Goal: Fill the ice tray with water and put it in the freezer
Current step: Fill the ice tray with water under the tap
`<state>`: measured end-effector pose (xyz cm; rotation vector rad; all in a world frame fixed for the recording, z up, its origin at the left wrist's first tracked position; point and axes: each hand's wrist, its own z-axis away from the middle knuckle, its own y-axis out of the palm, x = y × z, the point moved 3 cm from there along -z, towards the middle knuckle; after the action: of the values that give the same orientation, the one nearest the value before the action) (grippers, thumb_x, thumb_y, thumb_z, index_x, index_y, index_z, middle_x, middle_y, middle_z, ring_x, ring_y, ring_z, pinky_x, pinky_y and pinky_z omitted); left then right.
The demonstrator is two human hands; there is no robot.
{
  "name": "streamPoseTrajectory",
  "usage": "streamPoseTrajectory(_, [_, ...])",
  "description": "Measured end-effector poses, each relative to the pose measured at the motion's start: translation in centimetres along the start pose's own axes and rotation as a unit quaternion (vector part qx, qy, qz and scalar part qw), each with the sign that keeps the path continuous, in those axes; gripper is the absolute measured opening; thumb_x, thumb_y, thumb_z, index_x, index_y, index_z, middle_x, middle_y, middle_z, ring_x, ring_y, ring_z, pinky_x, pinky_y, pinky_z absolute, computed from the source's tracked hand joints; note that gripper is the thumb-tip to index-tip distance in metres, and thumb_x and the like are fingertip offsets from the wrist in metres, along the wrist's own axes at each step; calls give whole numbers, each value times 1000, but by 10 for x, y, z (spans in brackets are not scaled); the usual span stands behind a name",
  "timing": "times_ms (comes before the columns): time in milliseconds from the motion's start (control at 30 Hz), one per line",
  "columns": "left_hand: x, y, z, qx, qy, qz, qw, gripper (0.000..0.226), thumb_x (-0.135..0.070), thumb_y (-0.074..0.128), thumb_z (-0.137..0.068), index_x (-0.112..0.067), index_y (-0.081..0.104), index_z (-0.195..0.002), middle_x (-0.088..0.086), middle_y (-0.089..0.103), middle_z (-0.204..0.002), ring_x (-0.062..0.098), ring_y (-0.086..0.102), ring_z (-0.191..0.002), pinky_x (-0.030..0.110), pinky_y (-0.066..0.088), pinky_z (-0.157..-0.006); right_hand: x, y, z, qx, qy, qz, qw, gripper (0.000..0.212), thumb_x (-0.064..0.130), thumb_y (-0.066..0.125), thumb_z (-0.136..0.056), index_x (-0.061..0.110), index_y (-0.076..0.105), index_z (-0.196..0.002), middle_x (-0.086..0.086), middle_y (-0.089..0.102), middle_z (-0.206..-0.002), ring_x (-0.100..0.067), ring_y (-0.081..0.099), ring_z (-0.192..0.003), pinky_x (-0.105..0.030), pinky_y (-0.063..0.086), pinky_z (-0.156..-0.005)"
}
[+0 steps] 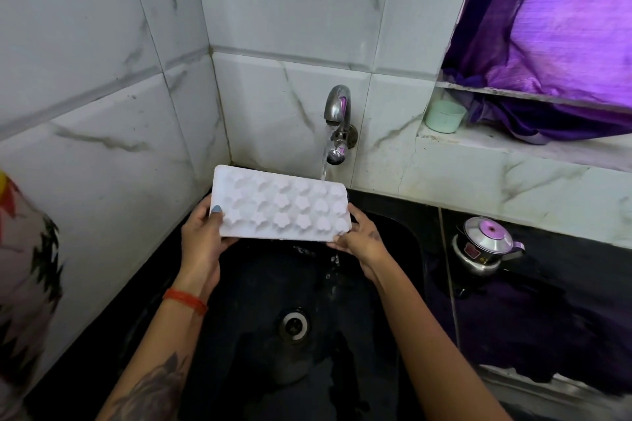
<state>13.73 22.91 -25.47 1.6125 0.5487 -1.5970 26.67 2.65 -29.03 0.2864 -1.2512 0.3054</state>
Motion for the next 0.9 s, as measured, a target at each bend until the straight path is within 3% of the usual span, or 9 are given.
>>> streamPoseTrajectory(100, [3,-12,-4,-20,0,8,1000,30,-8,43,-97,-9,54,-125,8,62,-114,20,62,-93,24,57,-64,12,5,-2,-14,-39,19,999,76,-19,51,-79,23,40,-141,-9,61,-120,-21,62,-104,-22,57,-68])
streamPoseTrajectory(267, [20,-20,-9,-40,-31,1,999,33,-5,44,-96,-7,53,-127,13,61,-121,26,60,-102,31,53,-75,35,7,-4,-47,-104,60,992,59,-15,53,-76,30,59,-113,7,65,-90,-13,60,-88,-29,57,-76])
streamPoseTrajectory(433, [45,-14,-12,-20,-85,-19,996,37,2,43,-94,-9,54,-127,10,61,-122,26,61,-107,35,51,-78,57,4,4,-63,-146,106,982,59,-9,62,-70,27,64,-117,7,68,-97,-6,62,-86,-21,55,-75])
streamPoseTrajectory(533, [57,-6,-15,-6,-140,-24,990,42,12,39,-90,-6,54,-125,13,59,-122,25,59,-104,34,49,-80,67,1,11,-65,-166,82,981,58,-10,62,-68,31,66,-109,-1,70,-99,-19,66,-91,-32,58,-78])
streamPoseTrajectory(633, [66,8,-15,13,-178,-19,984,41,16,36,-90,2,52,-125,17,57,-120,27,57,-102,34,48,-84,76,-2,19,-57,-182,35,981,56,-9,64,-74,17,60,-124,-1,68,-90,-19,68,-80,-34,58,-76])
streamPoseTrajectory(733, [69,25,-11,38,-209,-19,977,36,17,32,-91,4,53,-116,18,55,-109,25,59,-87,31,58,-72,80,-8,19,-70,-193,26,978,58,-4,66,-75,23,58,-126,7,59,-78,-14,65,-71,-36,56,-84])
streamPoseTrajectory(833, [76,38,-6,62,-244,-14,968,32,19,27,-90,5,54,-100,16,55,-95,22,58,-77,26,58,-61,82,-15,20,-110,-208,72,969,41,3,62,-78,26,67,-112,12,53,-66,-12,59,-70,-40,54,-89])
streamPoseTrajectory(900, [80,41,-3,84,-263,-27,961,28,16,30,-91,3,55,-94,16,57,-86,20,64,-67,21,56,-50,83,-23,21,-135,-204,94,965,31,10,56,-80,26,69,-102,7,59,-70,-18,62,-75,-44,53,-89])
